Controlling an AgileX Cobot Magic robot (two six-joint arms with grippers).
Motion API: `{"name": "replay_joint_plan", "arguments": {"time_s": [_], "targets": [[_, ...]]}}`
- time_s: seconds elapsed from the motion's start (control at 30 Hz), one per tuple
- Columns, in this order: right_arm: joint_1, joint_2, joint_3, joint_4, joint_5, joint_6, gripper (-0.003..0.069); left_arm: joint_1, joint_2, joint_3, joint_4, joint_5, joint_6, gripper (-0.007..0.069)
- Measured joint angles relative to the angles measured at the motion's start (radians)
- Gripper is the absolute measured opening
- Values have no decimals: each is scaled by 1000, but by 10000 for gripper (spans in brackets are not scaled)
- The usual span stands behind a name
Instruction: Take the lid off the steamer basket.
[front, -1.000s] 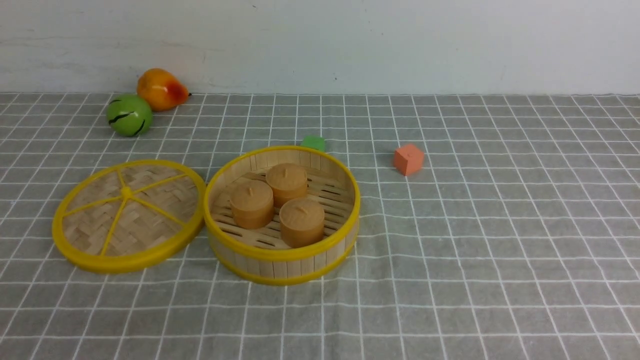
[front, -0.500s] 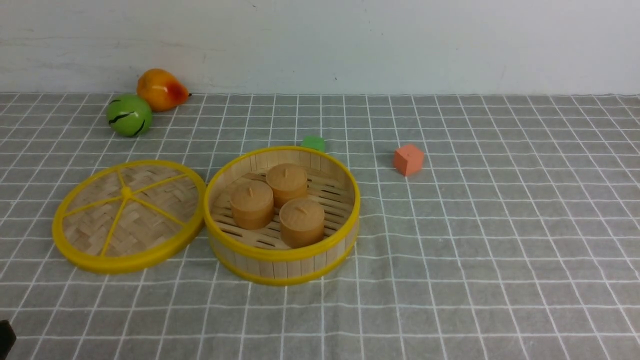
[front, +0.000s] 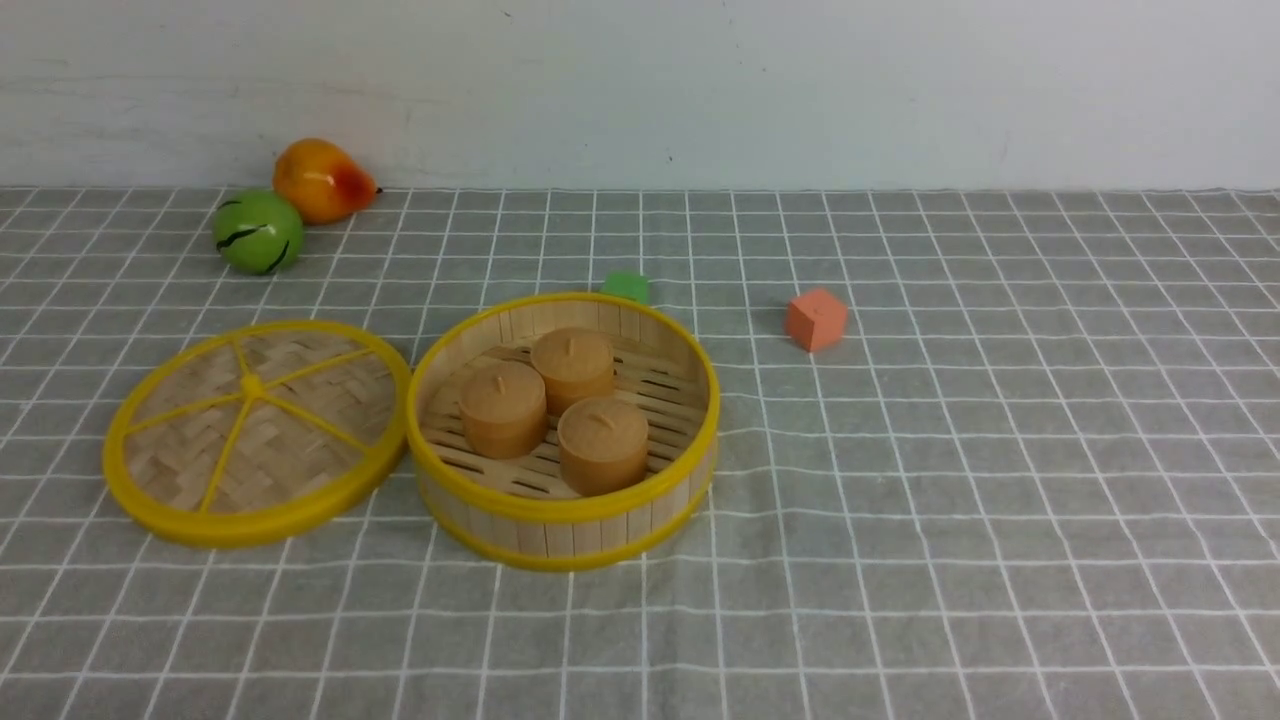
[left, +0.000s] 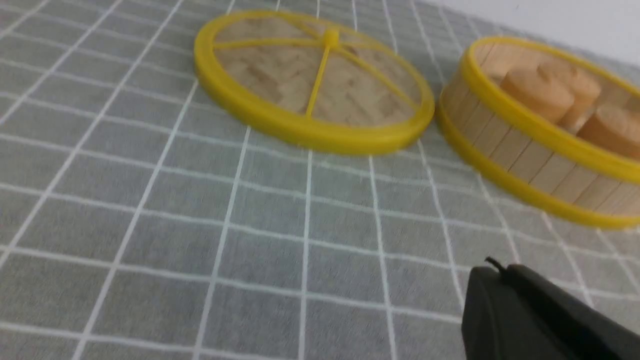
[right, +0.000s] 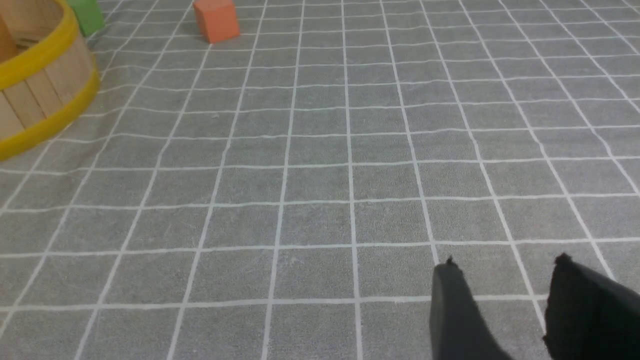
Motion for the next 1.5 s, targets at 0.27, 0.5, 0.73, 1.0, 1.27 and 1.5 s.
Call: {"name": "replay_joint_plan", "arguments": {"time_s": [0.27,0.5,0.73,1.0,1.27,1.5], "targets": [[0,0,0,0,0,0,242,0,0,3,-50,36,130,-13],[0,0,0,-1,0,0,242,0,0,3,-56,37,129,-13],[0,0,0,-1,0,0,242,0,0,3,-62,37,129,-13],[0,0,0,-1,0,0,242,8,0,3,-69,37,129,-13],[0,0,0,-1,0,0,242,68,0,3,-117,37,154,-13],[0,0,0,0,0,0,242,69,0,3,-122,37,172,-13]]}}
